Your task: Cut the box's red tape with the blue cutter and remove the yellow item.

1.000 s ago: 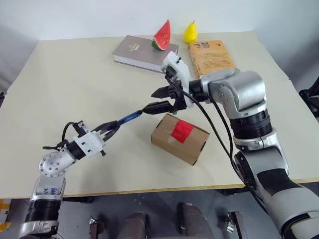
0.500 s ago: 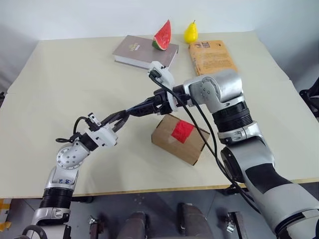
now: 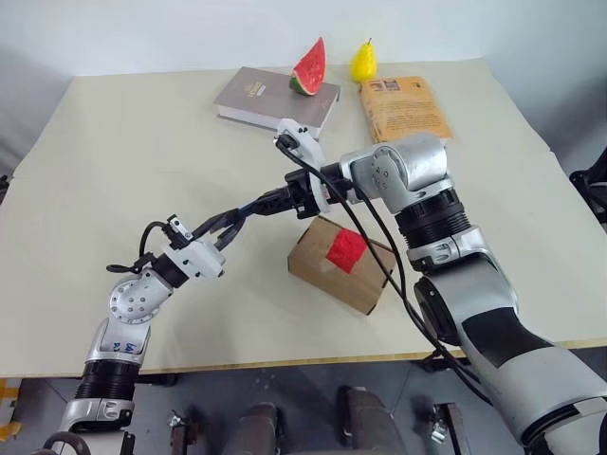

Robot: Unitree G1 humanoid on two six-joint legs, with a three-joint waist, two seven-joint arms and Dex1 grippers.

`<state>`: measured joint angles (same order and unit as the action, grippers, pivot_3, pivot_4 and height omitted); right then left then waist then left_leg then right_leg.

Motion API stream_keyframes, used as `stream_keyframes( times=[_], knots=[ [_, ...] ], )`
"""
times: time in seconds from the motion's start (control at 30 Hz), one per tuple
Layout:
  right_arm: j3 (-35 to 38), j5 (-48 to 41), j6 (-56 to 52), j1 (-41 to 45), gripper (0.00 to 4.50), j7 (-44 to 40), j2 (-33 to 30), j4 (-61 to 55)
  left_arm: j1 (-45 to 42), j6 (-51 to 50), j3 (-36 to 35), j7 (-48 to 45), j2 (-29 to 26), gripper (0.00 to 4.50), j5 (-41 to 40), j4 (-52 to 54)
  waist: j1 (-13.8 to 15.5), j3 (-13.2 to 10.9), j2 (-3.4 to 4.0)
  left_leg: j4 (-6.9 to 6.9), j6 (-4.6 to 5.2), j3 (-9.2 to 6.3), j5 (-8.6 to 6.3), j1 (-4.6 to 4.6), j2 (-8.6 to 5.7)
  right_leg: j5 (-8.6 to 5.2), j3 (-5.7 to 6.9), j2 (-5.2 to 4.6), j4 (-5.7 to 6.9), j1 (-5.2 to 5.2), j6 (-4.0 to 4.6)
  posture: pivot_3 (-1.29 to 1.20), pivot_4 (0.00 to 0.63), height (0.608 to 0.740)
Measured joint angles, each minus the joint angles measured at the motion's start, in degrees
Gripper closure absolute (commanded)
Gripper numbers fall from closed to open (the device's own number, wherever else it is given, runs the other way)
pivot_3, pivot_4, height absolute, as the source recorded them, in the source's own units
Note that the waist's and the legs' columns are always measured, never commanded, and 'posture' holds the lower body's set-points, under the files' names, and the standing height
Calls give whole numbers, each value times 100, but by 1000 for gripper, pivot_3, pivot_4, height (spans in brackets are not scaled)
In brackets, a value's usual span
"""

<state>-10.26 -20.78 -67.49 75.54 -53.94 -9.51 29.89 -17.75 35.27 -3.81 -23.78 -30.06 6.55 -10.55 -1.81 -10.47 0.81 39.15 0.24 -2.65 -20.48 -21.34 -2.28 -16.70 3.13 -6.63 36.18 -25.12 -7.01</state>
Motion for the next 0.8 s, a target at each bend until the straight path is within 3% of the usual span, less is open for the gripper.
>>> stream_keyframes(
  times=[0.23, 0.4, 0.67, 0.8],
  knots=[
    [215, -133, -51, -29, 4336, 172, -246, -536, 82, -1107, -229, -213, -58, 1641, -709, 332, 1, 1, -2, 2, 1, -3, 0, -2, -1, 0, -6, -1, 4, -3, 0, 0, 150, 740],
    [589, -160, -54, -50, 4336, 441, -637, -712, 647, -2593, -695, -880, -745, 113, -1701, 1018, -37, 1, -2, -4, 0, -1, 0, -4, 6, 0, -27, -5, 5, -10, 1, 0, 150, 740],
    [1110, -518, -333, -436, 4336, 639, -1179, -1551, 2150, -5079, -1215, -2098, -1663, 0, -3602, 2852, -27, 1, -3, -4, -1, -4, -1, -14, 15, -1, -52, -13, -11, -9, 2, 0, 150, 740],
    [1292, -805, -545, -710, 4336, 670, -1472, -2208, 2189, -6006, -1279, -2244, -1840, 0, -4256, 3506, 43, 1, -2, 0, 1, -7, 0, -16, 12, -1, -51, -10, -17, -1, 3, 0, 150, 740]
  ],
)
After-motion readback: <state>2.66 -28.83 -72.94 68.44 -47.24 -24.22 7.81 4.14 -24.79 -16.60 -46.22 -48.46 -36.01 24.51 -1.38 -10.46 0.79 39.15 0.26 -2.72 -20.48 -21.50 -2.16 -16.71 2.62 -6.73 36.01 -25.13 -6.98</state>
